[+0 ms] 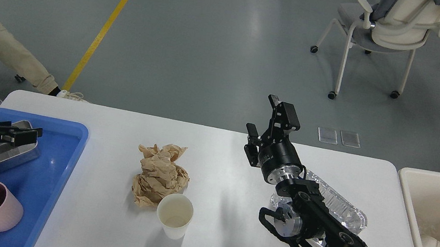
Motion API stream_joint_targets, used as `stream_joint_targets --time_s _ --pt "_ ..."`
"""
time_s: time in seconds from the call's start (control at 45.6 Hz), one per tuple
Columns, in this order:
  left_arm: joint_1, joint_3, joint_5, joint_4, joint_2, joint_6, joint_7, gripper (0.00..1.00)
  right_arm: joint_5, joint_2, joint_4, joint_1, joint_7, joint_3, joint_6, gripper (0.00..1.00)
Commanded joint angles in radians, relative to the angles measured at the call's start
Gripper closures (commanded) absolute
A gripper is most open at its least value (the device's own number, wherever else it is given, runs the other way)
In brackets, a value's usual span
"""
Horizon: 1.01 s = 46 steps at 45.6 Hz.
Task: Tidy desktop
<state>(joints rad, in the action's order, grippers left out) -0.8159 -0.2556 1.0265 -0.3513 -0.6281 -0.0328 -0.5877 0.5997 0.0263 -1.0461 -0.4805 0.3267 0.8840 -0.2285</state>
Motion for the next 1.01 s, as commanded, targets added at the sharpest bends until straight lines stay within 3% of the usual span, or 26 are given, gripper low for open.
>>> stream_joint_targets --time_s 0.0,0.219,0.439,0.789,0.987 --pt "-0.002 0.102 -0.009 -0.156 -0.091 -0.029 0.003 0.05 0.0 -0.002 0.0 0.0 0.0 0.0 0.001 0.0" --pt "0.024 0.36 -0.016 -0.402 -0.196 -0.036 0.02 0.05 0.0 -0.003 0.015 -0.001 0.0 -0.011 0.0 0.0" --pt "0.193 0.694 -0.031 -0.563 -0.208 -0.035 0.049 0.05 0.0 -0.006 0.035 0.0 0.0 -0.011 0.0 0.0" --pt "0.405 1.127 -0.034 -0.577 -0.006 -0.033 0.091 0.04 0.0 -0.011 0.054 -0.001 0.0 -0.011 -0.002 0.0" --pt "0.443 1.23 -0.034 -0.577 0.139 -0.033 0.124 0.04 0.0 -0.003 0.066 0.0 0.0 -0.011 -0.002 0.0"
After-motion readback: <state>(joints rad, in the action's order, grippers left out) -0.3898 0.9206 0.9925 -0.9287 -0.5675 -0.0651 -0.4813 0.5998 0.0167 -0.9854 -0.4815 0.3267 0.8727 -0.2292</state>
